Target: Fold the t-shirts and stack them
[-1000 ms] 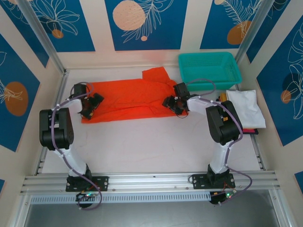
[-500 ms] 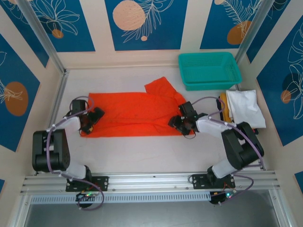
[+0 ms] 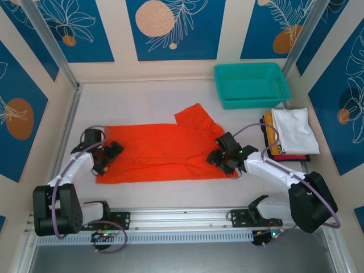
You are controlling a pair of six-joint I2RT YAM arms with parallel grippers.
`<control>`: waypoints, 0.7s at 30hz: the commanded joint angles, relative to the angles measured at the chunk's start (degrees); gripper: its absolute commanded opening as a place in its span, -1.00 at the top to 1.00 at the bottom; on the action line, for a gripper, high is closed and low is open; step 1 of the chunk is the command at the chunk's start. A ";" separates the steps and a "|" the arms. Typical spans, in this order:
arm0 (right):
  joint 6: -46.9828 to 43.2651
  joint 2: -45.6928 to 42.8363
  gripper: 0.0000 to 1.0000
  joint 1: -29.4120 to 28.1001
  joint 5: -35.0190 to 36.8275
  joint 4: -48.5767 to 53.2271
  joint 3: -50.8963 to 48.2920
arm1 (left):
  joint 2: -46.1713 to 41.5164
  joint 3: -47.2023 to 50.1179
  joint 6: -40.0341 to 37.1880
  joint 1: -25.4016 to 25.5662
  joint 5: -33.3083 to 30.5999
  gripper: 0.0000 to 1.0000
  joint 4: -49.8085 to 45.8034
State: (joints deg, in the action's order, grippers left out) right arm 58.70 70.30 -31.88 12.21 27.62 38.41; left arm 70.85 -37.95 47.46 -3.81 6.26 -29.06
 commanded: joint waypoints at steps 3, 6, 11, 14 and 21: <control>-9.63 2.75 -0.25 -1.07 3.40 -2.83 10.82 | 8.43 -13.28 3.34 0.47 -8.23 -0.96 0.88; -11.78 7.51 -0.25 -1.55 1.21 -6.04 14.98 | 16.73 -21.00 5.32 0.39 -11.36 -0.80 0.91; -12.92 14.16 -0.25 -2.78 -1.56 -9.20 19.66 | 28.81 -32.95 7.87 0.30 -14.44 -0.53 -0.50; -12.53 16.84 -0.25 -3.20 -2.66 -9.90 20.73 | 35.52 -39.69 8.63 0.30 -16.45 -0.36 -3.02; -11.46 18.33 -0.25 -3.04 -3.40 -10.21 19.45 | 45.88 -50.53 10.62 0.12 -18.39 -0.11 -9.15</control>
State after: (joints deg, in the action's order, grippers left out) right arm 47.48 88.53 -34.92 10.09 17.96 57.43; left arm 114.69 -85.54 56.49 -3.73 -10.04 -33.30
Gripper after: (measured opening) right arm 0.626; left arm 0.560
